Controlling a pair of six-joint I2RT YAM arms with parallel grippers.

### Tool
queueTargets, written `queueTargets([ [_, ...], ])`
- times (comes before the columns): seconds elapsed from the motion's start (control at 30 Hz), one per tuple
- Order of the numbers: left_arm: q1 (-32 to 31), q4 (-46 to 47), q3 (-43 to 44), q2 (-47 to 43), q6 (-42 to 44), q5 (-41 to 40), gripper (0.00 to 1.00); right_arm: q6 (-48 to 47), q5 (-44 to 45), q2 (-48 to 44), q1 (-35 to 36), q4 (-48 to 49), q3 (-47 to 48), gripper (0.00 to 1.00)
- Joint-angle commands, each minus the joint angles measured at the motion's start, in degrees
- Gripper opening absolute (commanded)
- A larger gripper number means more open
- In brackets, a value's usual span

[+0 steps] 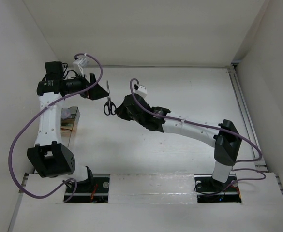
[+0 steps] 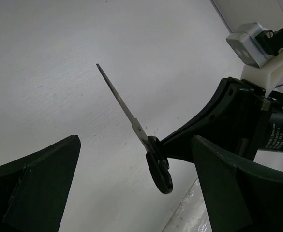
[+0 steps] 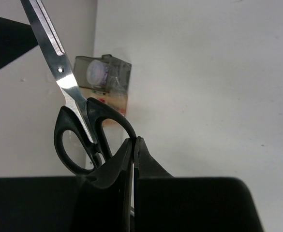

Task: Sort the stationery into containers
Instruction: Pass the stationery from the right arm to the left

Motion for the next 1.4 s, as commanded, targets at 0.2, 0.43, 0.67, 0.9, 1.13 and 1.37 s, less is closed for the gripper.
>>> queueTargets([
  [0.2, 0.1, 2.9, -1.8, -3.4, -3.0, 0.8, 0.82, 2.3, 4.9, 2.9, 3.6, 3.8, 8.2, 0.00],
  [0.43, 0.1, 4.1, -3.0, -3.4, -3.5, 0.1, 0.44, 1.7, 6.0, 4.0, 4.2, 3.8, 10.3, 0.00],
  [0.67, 0.1, 3.6, -3.6, -2.9, -3.5, -0.4, 0.39, 1.7, 7.1, 5.1, 4.2, 2.6, 12.0, 0.00],
  [0.9, 0.1, 2.4, -2.4, -2.3, -2.2, -0.9, 0.00, 1.7, 7.1, 5.6, 4.7, 1.9, 14.1, 0.00],
  [1.13, 0.1, 1.9, -1.4, -1.8, 1.3, -1.5, 0.00, -0.6, 6.0, 5.6, 4.7, 3.8, 13.5, 0.05],
  [1.37, 0.1, -2.5, 2.6, -0.1, 20.0, -12.4, 0.00, -1.7, 6.6, 0.4, 4.7, 4.8, 4.2, 0.78],
])
